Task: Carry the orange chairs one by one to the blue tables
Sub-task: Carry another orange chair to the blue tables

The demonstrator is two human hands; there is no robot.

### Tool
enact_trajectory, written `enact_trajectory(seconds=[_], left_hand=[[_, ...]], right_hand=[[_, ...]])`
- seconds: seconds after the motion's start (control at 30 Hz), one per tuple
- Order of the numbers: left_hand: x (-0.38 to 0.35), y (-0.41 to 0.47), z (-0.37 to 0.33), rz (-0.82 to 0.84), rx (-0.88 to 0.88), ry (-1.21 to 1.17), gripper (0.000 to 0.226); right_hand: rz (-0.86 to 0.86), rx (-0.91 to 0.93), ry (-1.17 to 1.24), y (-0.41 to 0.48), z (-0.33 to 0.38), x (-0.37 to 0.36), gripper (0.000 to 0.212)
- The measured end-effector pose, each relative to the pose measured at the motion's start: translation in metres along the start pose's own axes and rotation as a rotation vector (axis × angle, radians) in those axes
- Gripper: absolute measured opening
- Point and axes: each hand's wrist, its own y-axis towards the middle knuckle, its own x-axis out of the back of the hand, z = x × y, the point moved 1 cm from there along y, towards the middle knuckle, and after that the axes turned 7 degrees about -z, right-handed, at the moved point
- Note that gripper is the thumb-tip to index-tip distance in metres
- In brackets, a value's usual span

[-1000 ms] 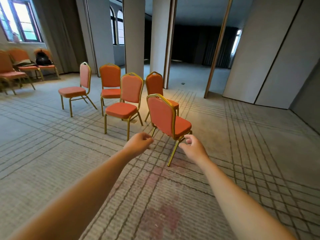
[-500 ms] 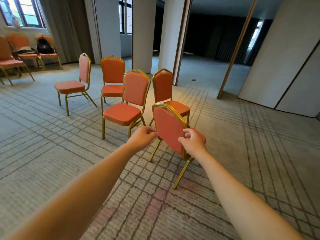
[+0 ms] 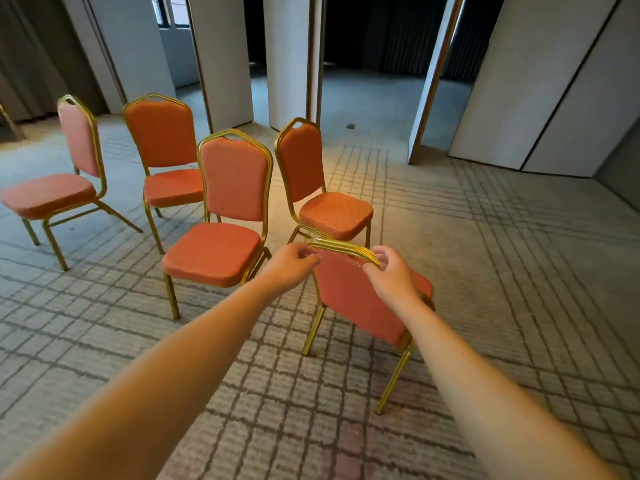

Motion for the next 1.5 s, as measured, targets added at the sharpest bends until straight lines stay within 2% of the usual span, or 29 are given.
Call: enact_trajectory(seconds=[0.17, 0.3, 0.43, 0.57, 0.77, 0.9, 1.0, 1.17, 1.27, 1.4, 1.5], left_hand=[[0.005, 0.095, 0.016, 0.064, -0.018, -0.013, 0.023], [0.007, 0.185, 0.019, 0.115, -0.023, -0.004, 0.018], [0.0, 0.277, 0.023, 0.189, -0.041, 0.039, 0.024], [-0.015, 0.346, 0.018, 0.246, -0.068, 0.044, 0.01], [-0.058, 0.436, 0.02, 0.428, -0.08, 0.101, 0.025], [-0.09, 0.497, 0.018, 0.533, -0.181, 0.129, 0.019], [-0.113, 0.549, 0.007, 0.627, -0.291, 0.203, 0.014], [-0.147, 0.624, -0.014, 0.775, -0.4, 0.241, 0.011], [-0.168, 0.651, -0.016, 0.869, -0.441, 0.287, 0.013], [-0.213, 0.671, -0.016, 1.037, -0.469, 0.341, 0.024], [-0.242, 0.677, -0.02, 1.117, -0.482, 0.37, 0.021]], right_hand=[[-0.089, -0.039, -0.079, 0.076, 0.002, -0.037, 0.04], [-0.104, -0.083, -0.053, 0.156, 0.0, -0.073, 0.042], [-0.093, -0.17, -0.023, 0.223, -0.009, -0.107, 0.043], [-0.107, -0.268, -0.013, 0.272, -0.026, -0.125, 0.044], [-0.205, -0.424, -0.035, 0.327, -0.05, -0.137, 0.042], [-0.266, -0.506, -0.058, 0.361, -0.068, -0.144, 0.043], [-0.377, -0.596, -0.02, 0.391, -0.075, -0.152, 0.045], [-0.539, -0.752, 0.047, 0.43, -0.09, -0.17, 0.057], [-0.581, -0.825, 0.037, 0.435, -0.095, -0.183, 0.048], [-0.652, -0.955, 0.098, 0.435, -0.121, -0.194, 0.05], [-0.726, -1.011, 0.152, 0.438, -0.136, -0.196, 0.049]])
